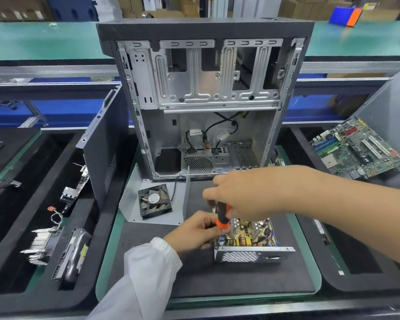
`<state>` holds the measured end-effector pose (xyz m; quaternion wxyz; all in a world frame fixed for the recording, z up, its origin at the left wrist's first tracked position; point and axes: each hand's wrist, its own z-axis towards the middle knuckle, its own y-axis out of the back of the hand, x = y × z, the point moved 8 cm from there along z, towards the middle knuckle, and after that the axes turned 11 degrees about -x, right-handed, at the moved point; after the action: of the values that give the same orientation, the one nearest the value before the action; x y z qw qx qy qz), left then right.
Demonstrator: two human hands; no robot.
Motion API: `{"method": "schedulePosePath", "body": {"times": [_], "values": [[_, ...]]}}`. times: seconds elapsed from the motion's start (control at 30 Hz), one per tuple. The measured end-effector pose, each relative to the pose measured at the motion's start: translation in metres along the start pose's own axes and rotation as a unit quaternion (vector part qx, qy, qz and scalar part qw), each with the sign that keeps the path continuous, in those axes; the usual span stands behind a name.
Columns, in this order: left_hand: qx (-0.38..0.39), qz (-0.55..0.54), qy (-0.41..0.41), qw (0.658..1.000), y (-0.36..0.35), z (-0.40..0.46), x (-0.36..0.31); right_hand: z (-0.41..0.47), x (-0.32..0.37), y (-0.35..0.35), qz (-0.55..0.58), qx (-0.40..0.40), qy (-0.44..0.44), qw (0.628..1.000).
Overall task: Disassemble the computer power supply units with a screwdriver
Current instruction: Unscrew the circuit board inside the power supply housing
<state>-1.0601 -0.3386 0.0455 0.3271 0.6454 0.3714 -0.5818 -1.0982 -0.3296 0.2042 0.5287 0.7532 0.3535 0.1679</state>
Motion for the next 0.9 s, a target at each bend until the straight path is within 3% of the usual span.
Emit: {"method": "schedulePosePath", "body": {"times": [0.13,0.27,0.43,0.57,0.67,0.83,0.9], "values": [[0.007,0.003,0.003,1.0,0.001,-0.002,-0.003,0.004,-0.009,0.016,-0.055,-0.059,-0.092,0.992],[0.005,0.012,0.004,1.0,0.004,-0.001,-0.002,0.006,0.002,0.011,-0.063,-0.077,-0.042,0.994],[0.007,0.016,0.001,1.0,0.003,-0.004,-0.005,0.002,0.006,0.001,0.0,-0.024,0.031,0.999],[-0.011,0.023,0.001,1.0,0.006,-0.006,-0.007,0.006,-0.007,0.011,-0.018,-0.093,-0.075,0.993],[-0.012,0.029,0.009,0.999,0.005,-0.006,-0.008,0.01,-0.002,0.013,-0.074,-0.128,-0.07,0.987],[-0.006,0.015,0.001,1.0,0.002,-0.009,-0.011,0.002,0.007,0.003,-0.025,-0.017,0.039,0.999],[-0.012,0.024,-0.003,1.0,0.001,-0.009,-0.012,0.001,0.008,0.004,-0.004,-0.003,0.031,1.0]]}}
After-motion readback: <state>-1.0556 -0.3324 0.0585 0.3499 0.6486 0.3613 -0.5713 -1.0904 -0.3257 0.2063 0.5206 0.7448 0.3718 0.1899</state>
